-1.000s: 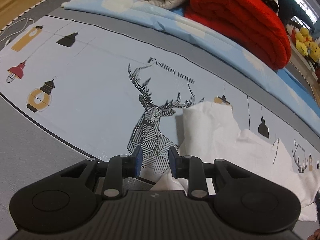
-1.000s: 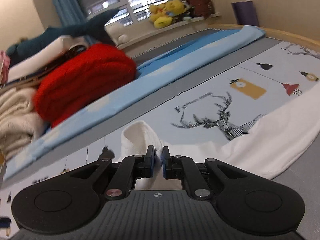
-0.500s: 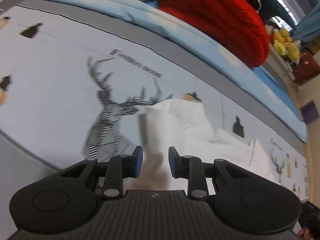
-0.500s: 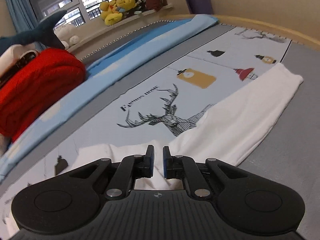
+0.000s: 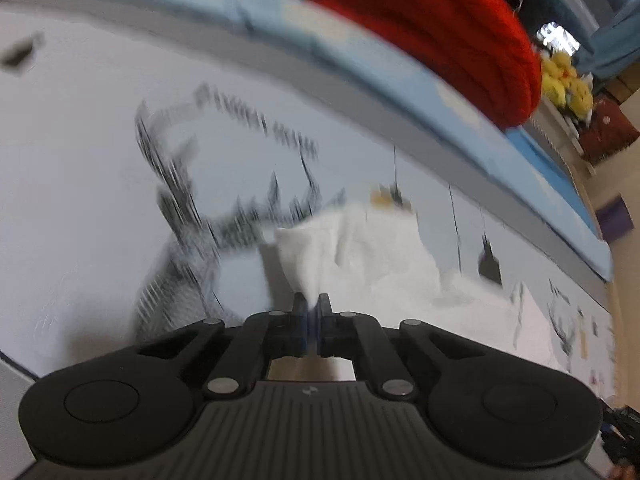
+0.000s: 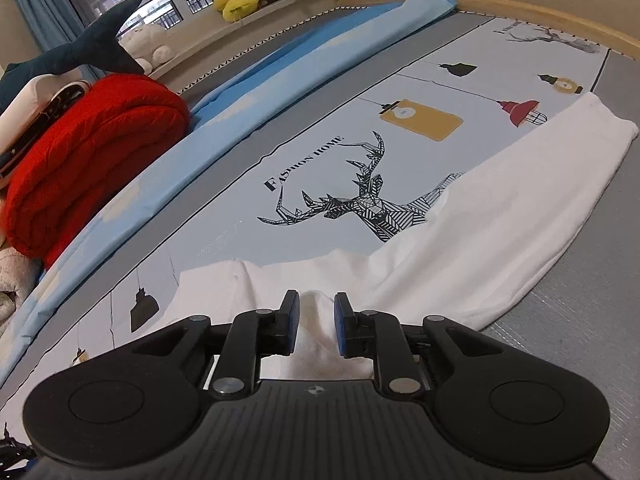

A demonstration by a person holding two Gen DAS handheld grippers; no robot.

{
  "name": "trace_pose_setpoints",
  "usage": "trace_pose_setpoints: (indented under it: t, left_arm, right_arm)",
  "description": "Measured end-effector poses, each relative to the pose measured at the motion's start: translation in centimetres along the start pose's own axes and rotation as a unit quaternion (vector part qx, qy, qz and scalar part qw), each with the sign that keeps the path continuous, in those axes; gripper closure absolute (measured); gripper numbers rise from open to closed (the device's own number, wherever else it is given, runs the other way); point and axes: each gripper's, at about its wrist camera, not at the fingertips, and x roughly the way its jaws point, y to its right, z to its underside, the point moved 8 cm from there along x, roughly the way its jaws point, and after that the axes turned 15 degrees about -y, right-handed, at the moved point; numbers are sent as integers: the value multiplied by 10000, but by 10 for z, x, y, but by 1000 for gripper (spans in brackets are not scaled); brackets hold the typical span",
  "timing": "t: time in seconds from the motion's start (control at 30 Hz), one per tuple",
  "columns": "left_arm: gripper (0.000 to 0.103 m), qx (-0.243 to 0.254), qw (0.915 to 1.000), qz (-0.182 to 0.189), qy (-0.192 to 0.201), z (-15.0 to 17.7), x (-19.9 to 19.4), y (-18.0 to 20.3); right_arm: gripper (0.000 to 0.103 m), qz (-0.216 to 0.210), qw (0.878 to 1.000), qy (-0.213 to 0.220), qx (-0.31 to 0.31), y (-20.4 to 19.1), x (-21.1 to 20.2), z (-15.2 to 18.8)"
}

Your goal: Fold small clothes

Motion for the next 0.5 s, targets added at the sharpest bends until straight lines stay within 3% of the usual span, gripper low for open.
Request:
trace_pose_setpoints:
  t: [0.07,0.13,0.17,0.2,0.27,0.33,0.4,0.5]
  left_arm:
    - [99,92,9986,-247,456,-12,-22,-6]
    - [95,35,9981,-380,481,-18,-31,-14]
    - [82,-24,9977,-511,448,-19,-33,-18]
    - [61,-72,9964,-769,350,-19,-35,-24]
    - [58,-90,9935,-1068,393,-19,-44,-26]
    - [58,-64,9963,-779,346,-16,-52,-20]
    - [58,9,9991,-423,24,-7,-52,-12]
    - [60,374,9973,-319,-540,14,-38,-1]
  right_arm:
    - [84,-3,10000,12,37,0,0,-1]
    - [84,-33,10000,25,68,-1,0,-2]
    - [84,-40,10000,25,46,-2,1,-2]
    - [84,-43,10000,22,27,-3,1,-2]
    - [84,-65,10000,-7,14,-5,2,-1]
    - [84,-106,9999,-90,-10,-7,5,2]
    - [81,-171,9995,-249,-75,-11,9,6]
    - [69,-132,9979,-588,-239,-17,20,15]
